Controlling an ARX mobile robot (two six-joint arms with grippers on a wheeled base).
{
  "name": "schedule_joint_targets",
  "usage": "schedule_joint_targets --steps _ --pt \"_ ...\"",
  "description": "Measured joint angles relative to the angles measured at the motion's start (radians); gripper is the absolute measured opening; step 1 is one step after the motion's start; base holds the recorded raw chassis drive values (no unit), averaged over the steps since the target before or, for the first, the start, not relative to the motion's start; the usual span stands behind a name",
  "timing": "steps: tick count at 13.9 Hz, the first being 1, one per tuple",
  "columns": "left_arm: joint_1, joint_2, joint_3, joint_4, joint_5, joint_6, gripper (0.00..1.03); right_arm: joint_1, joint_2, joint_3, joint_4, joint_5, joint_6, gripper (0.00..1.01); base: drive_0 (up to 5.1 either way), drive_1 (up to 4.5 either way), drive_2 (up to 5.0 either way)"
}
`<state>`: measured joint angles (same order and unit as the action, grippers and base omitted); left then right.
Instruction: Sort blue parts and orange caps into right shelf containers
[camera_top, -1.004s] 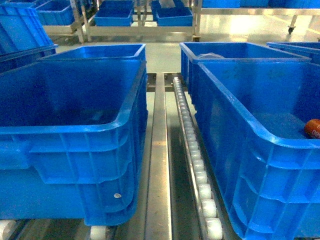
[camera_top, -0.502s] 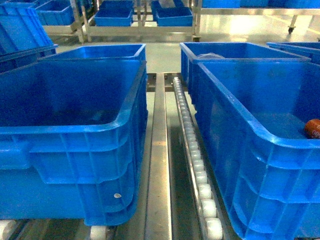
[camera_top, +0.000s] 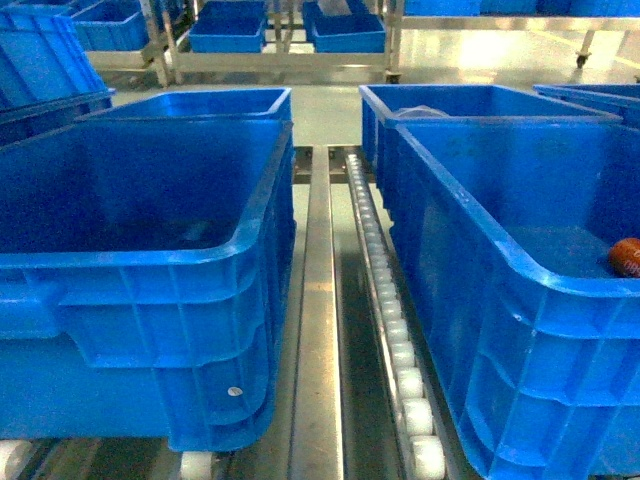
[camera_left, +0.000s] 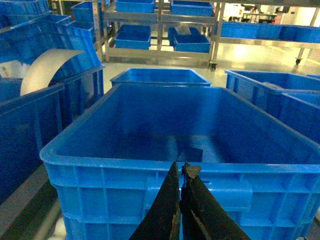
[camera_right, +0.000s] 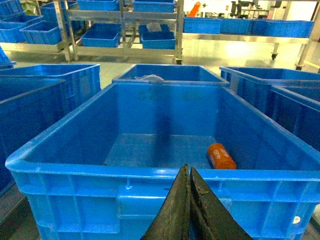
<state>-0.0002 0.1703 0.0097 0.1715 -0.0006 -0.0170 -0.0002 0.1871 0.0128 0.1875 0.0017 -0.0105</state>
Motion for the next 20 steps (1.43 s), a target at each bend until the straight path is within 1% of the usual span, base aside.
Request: schedule_joint_targets --steps 1,2,3,7,8,9,11,12,13,14,15,16,17,18,20 --pt "0.0 -0.087 0.0 -0.135 0.0 0.001 0.02 0.0 -0.016 0.0 -0.016 0.0 0.0 0.01 0.0 0.0 0.0" --pt "0.0 -0.163 0.0 -0.177 0.0 0.002 0.02 0.0 -0.092 0.0 -0.141 -0.002 0.0 0.01 0.0 0.0 0.0" --pt "0.0 -0.162 0.005 -0.168 -0.003 0.002 0.02 0.0 -0.182 0.0 -0.188 -0.003 0.001 0.01 0.0 0.0 0.0" --pt "0.0 -0.163 0.0 -0.175 0.0 0.005 0.02 0.0 -0.182 0.0 -0.192 -0.002 0.003 0.01 0.0 0.0 0.0" --pt "0.0 -0.163 0.0 -0.175 0.0 0.006 0.02 0.0 -0.182 0.0 -0.192 -0.002 0.003 0.03 0.0 0.0 0.0" --pt "0.0 -0.163 0.0 -0.175 0.0 0.005 0.04 0.0 -0.182 0.0 -0.192 -0.002 0.003 0.15 0.0 0.0 0.0" --pt "0.0 -0.163 0.0 -0.175 0.0 0.006 0.26 0.0 -0.182 0.0 -0.192 -0.002 0.003 0.39 0.0 0.0 0.0" --pt "0.0 -0.163 0.0 -0.175 0.0 0.006 0.43 0.0 -0.182 0.0 -0.192 -0.002 0.003 0.53 0.0 0.0 0.0" --pt "0.0 -0.163 0.0 -0.175 0.0 0.006 0.55 0.0 -0.182 0.0 -0.192 -0.002 0.003 0.68 0.0 0.0 0.0" --pt "0.0 -0.163 0.0 -0.175 0.0 0.006 0.66 0.0 -0.182 0.0 -0.192 -0.002 0.003 0.79 0.0 0.0 0.0" --pt "0.0 -0.163 0.0 -0.175 0.0 0.006 0.8 0.0 -0.182 0.0 -0.192 -0.002 0.003 0.94 0.0 0.0 0.0" --pt "0.0 -0.163 0.0 -0.175 0.0 0.006 0.91 0.0 -0.182 0.0 -0.192 -0.002 0.003 1.0 0.0 0.0 0.0" --pt "0.0 -0.163 0.0 -0.175 0.0 0.006 1.0 0.0 -0.182 0.0 -0.192 -0.002 0.003 0.97 0.0 0.0 0.0" --pt "0.0 -0.163 0.0 -0.175 0.0 0.006 0.97 0.0 -0.182 0.0 -0.192 -0.002 0.003 0.98 0.0 0.0 0.0" --pt "0.0 -0.163 0.0 -0.175 0.0 0.006 0.98 0.0 -0.182 0.0 -0.192 -0.002 0.003 0.98 0.0 0.0 0.0"
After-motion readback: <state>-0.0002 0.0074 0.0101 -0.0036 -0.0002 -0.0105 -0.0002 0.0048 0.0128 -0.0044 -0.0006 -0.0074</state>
